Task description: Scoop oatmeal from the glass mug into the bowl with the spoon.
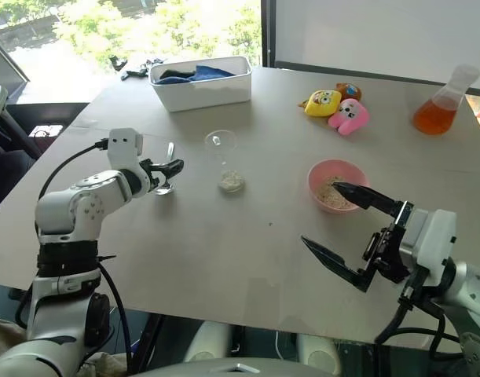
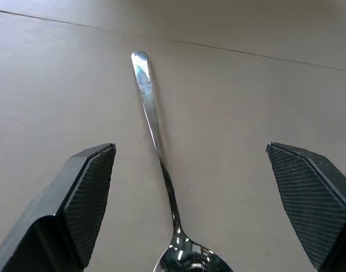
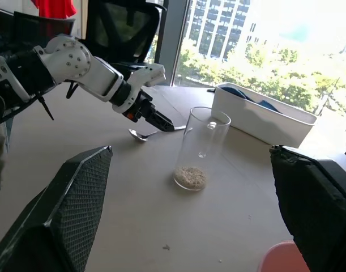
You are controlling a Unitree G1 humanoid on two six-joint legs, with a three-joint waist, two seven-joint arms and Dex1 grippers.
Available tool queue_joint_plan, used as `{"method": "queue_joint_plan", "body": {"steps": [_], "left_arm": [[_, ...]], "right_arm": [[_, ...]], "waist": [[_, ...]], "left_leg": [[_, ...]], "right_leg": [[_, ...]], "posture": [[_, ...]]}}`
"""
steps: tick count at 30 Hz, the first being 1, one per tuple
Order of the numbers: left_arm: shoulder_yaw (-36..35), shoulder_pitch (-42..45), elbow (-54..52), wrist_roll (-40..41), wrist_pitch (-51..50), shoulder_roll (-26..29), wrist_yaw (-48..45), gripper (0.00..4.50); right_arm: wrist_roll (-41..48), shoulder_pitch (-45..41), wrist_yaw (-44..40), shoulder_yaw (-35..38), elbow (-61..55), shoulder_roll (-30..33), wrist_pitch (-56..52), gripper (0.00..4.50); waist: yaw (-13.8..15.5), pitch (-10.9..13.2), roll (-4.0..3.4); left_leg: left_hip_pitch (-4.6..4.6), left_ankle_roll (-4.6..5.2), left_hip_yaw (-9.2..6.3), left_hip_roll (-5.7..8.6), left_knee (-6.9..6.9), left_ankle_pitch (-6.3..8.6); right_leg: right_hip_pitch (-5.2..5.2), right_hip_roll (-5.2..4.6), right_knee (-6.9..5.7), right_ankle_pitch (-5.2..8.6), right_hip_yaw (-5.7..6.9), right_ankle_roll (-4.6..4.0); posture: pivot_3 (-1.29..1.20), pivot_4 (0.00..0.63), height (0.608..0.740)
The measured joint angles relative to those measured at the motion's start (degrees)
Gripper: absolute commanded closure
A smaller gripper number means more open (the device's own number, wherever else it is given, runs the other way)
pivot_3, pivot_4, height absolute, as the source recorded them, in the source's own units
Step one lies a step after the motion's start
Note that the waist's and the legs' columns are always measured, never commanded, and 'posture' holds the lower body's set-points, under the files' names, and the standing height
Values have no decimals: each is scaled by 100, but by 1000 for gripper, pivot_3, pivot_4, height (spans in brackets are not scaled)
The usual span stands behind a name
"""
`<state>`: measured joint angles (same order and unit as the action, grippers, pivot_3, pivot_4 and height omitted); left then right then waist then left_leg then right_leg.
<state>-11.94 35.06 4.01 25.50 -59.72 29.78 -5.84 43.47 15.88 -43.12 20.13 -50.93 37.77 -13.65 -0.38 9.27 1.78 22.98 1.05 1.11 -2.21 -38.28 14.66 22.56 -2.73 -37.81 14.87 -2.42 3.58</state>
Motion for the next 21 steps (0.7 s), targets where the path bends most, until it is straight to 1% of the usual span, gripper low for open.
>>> {"method": "queue_joint_plan", "body": {"steps": [1, 3, 5, 6, 7, 8, 11, 12, 13, 17, 19, 20, 21], "left_arm": [[82, 90, 200, -95, -13, -15, 16, 41], [93, 284, 611, -249, -25, -137, 109, 420], [98, 663, 1064, -384, -102, -208, 163, 1220], [87, 791, 1229, -439, -133, -239, 188, 1787], [73, 843, 1292, -478, -153, -262, 198, 2125], [52, 894, 1329, -521, -192, -313, 233, 2643], [-4, 966, 1291, -632, -347, -463, 374, 3724], [2, 949, 1228, -683, -398, -482, 425, 4214], [16, 873, 1077, -742, -452, -511, 484, 4427], [-127, 663, 594, -849, -603, -769, 736, 4427], [-378, 545, 428, -859, -542, -928, 889, 4427], [-407, 454, 346, -862, -364, -942, 886, 4427], [-449, 435, 320, -856, -268, -952, 879, 4427]], "right_arm": [[-2, -1, 19, -10, -1, -1, 2, 0], [-23, 14, 45, -82, -7, -18, 10, 0], [-58, 71, 55, -136, -16, -40, 23, 0], [-85, 114, 61, -135, -18, -53, 32, 0], [-110, 131, 66, -136, -20, -54, 34, 0], [-149, 143, 90, -135, -20, -54, 34, 0], [-173, 167, 175, -131, -20, -51, -2, 0], [-169, 176, 232, -126, -20, -49, -36, 0], [-166, 172, 283, -121, -20, -41, -91, 0], [-175, -5, 537, -113, 73, -27, -245, 0], [-245, -466, 928, -109, 217, -77, -361, 0], [-252, -771, 1255, -111, 236, -82, -501, 0], [-246, -911, 1408, -108, 237, -81, -579, 0]], "waist": [[-4, 0, 0], [-4, 1, 2], [19, 1, 1], [31, 1, 1], [33, 1, 1], [36, 1, 1], [56, 0, 0], [58, 0, 0], [56, 0, 0], [64, 0, 0], [37, 0, 0], [26, 1, 0], [26, 2, 1]], "left_leg": [[0, 0, 2, 0, 0, 0], [1, 0, 2, 0, 0, 0], [-1, 0, 6, 3, 0, 0], [-1, 0, 7, 4, -1, 0], [-1, 0, 8, 4, -1, 0], [-1, 0, 7, 4, -1, 0], [-1, -1, 5, 5, -1, 0], [-1, -1, 4, 4, -1, 0], [-1, -1, 2, 4, 0, 0], [-4, -1, -1, 4, -1, 0], [-7, -1, 2, 3, -2, -1], [-6, -2, 0, 3, -2, -1], [-4, -3, -3, 1, -1, -1]], "right_leg": [[0, 0, 0, 0, 0, 0], [1, 1, 0, 0, 2, 0], [-2, 0, -2, 0, 6, 0], [-3, 0, -3, 0, 8, 0], [-3, 0, -3, 0, 7, 0], [-4, -2, -3, 0, 7, 1], [-4, -4, -3, 0, 6, 1], [-3, -4, -3, 0, 6, 1], [-3, -4, -3, 0, 5, 1], [-4, -7, -4, -1, 1, 1], [-2, -7, -6, -1, -4, 1], [0, -5, -9, -1, -4, 0], [1, -4, -11, -1, -2, -1]], "posture": [[0, 150, 740], [0, 150, 740], [0, 150, 740], [0, 150, 740], [0, 150, 740], [0, 150, 740], [0, 150, 740], [0, 150, 740], [0, 150, 740], [0, 150, 740], [0, 150, 740], [0, 150, 740], [0, 150, 740]]}}
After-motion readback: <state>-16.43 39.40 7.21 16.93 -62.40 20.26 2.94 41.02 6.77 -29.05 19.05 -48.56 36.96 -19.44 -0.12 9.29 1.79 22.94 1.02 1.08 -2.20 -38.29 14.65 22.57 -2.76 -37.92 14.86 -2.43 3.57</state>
